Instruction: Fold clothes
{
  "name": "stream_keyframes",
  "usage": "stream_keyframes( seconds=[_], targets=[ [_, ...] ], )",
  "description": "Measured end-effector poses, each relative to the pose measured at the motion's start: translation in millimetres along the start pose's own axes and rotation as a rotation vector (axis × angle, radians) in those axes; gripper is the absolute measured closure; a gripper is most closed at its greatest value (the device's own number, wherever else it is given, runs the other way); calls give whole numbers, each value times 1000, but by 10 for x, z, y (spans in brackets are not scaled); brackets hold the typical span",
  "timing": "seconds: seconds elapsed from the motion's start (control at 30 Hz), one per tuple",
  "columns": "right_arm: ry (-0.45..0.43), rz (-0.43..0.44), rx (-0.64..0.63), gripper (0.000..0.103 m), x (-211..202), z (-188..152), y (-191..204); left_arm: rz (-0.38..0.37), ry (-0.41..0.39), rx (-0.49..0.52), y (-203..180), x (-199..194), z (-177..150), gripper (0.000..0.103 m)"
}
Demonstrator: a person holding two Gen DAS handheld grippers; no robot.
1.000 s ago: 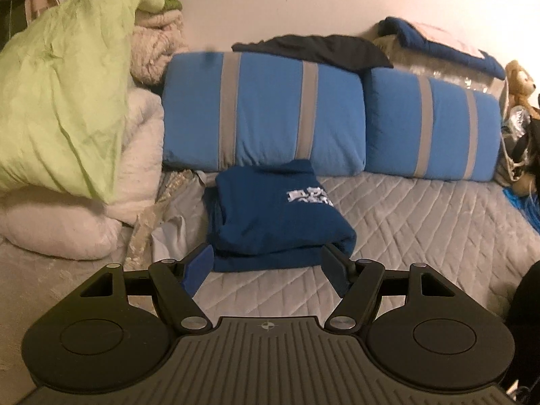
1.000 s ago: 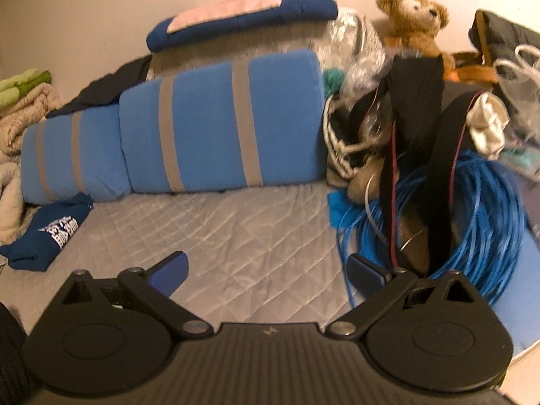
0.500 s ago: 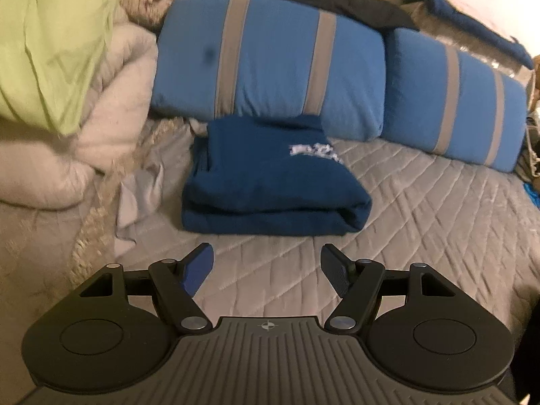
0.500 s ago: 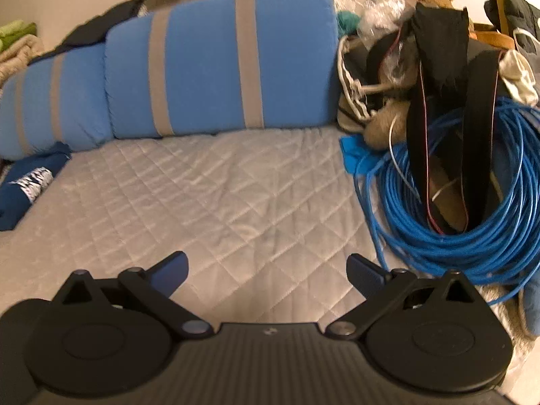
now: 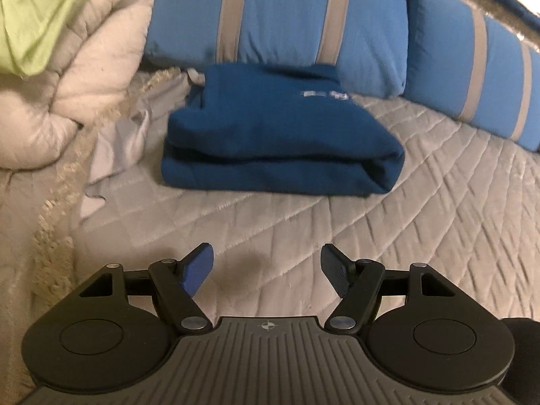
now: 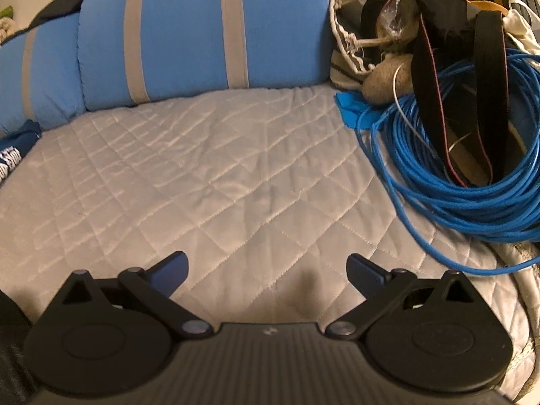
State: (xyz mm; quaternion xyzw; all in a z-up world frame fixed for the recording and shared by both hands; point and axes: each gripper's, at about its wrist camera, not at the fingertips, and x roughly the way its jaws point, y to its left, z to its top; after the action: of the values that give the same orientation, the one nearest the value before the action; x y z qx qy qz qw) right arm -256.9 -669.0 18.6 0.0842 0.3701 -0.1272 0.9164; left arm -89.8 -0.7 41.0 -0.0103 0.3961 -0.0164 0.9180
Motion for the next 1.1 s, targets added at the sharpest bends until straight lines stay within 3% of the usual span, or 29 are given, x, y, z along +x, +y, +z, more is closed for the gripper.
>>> stream_keyframes(
  seconds=[0.2,0.3,0.37,0.43,1.1],
  targets=[
    [25,-41,-37,0,209,-83,117,17,30,7,-61,276,-71,33],
    [38,-54,-44,0,317,-128,157,38,23,29,-120,388,-99,22],
    [22,-61,-50,0,349,-147,175,51,16,50,-166,448,-102,6],
    [17,-65,-51,0,379,-139,175,65,11,47,-183,508,-91,0],
    [-5,-59,-16,0,639,81,148,83,-23,31,-191,832,158,0]
  ],
)
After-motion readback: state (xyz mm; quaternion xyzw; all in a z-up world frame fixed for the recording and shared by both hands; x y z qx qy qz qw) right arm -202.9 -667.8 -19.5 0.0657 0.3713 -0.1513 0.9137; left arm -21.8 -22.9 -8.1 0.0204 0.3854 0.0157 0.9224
